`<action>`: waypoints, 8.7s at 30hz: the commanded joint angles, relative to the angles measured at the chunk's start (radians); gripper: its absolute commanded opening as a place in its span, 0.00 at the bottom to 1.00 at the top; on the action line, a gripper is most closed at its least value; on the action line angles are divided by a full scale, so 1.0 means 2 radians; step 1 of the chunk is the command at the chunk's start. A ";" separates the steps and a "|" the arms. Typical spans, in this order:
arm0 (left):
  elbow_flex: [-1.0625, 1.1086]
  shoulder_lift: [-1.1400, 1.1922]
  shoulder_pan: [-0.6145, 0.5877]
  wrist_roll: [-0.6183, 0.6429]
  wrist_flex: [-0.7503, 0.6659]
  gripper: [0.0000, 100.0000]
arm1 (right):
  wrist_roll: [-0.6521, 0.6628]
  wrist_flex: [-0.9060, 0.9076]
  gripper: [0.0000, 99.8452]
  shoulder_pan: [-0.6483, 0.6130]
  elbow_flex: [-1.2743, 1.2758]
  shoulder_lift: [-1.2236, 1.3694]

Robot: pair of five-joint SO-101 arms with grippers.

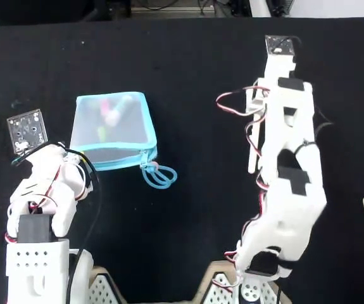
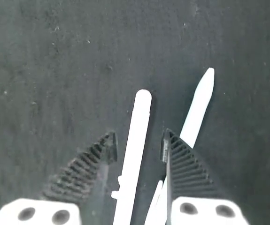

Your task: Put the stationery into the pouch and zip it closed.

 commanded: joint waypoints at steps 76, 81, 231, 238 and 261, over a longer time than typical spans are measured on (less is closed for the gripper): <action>-0.004 -0.006 -0.003 -0.003 -0.012 0.03 | -0.012 0.371 0.01 -0.136 -0.010 -0.444; -0.004 -0.006 -0.003 -0.003 -0.012 0.03 | -0.015 0.371 0.01 -0.204 0.028 -0.550; -0.004 -0.006 -0.003 -0.003 -0.012 0.03 | -0.005 0.316 0.00 0.066 -0.734 0.445; -0.004 -0.006 -0.003 -0.003 -0.012 0.03 | 0.010 0.341 0.01 0.050 -0.734 0.438; -0.004 -0.006 -0.003 -0.003 -0.013 0.03 | 0.038 0.345 0.01 -0.064 -0.214 0.030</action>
